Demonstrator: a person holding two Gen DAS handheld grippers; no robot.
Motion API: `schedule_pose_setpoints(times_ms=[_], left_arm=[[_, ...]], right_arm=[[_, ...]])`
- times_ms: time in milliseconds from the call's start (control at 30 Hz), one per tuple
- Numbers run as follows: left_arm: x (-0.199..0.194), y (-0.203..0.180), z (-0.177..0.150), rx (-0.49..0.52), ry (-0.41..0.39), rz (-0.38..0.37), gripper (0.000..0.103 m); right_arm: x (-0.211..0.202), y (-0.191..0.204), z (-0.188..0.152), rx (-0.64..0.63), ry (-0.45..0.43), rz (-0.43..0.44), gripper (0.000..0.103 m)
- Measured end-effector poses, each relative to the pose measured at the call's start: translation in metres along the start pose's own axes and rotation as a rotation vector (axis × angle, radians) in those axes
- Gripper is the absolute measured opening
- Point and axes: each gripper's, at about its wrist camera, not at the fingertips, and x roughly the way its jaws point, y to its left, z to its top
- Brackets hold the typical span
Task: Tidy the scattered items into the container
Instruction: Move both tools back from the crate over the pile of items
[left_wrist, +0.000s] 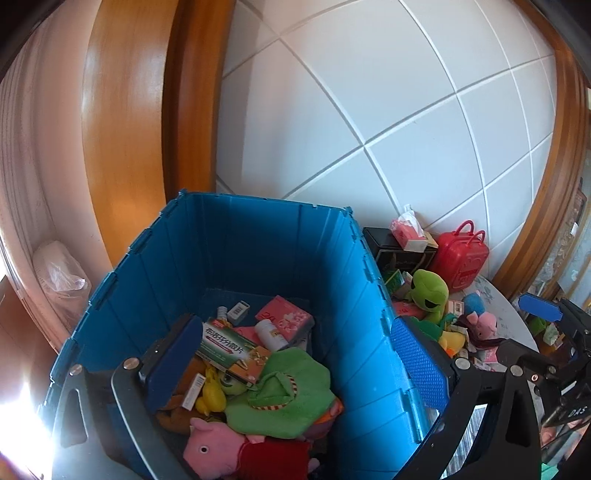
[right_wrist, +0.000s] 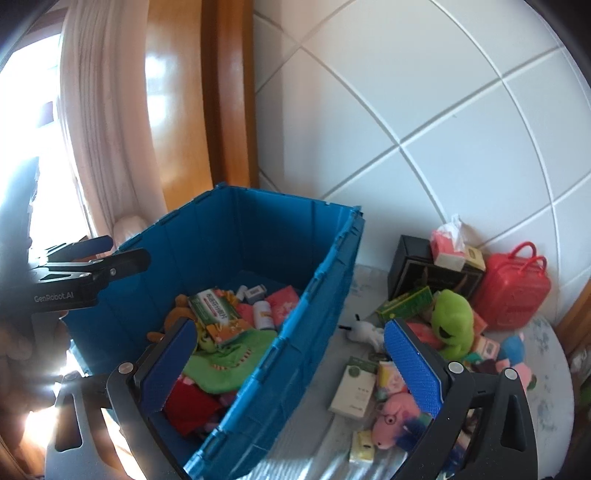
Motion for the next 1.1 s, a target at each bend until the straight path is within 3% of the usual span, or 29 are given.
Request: schedule_pose_setpoints(times_ms=[300, 600, 900, 1100], left_arm=[[0.012, -0.106, -0.016, 0.1, 0.05, -0.107, 0.103], [0.049, -0.225, -0.052, 0.24, 0.143, -0.196, 0.103], [0.107, -0.32, -0.12, 0.419, 0.223, -0.218, 0.103], [0.162, -0.371, -0.18, 0.648, 0.252, -0.226, 0.101]], right_arm=[[-0.046, -0.113, -0.046, 0.133, 0.029, -0.139, 0.103], [-0.081, -0.224, -0.116, 0.261, 0.11, -0.263, 0.103], [-0.09, -0.3, -0.186, 0.318, 0.194, -0.304, 0.103], [-0.063, -0.334, -0.242, 0.261, 0.298, -0.285, 0.103]])
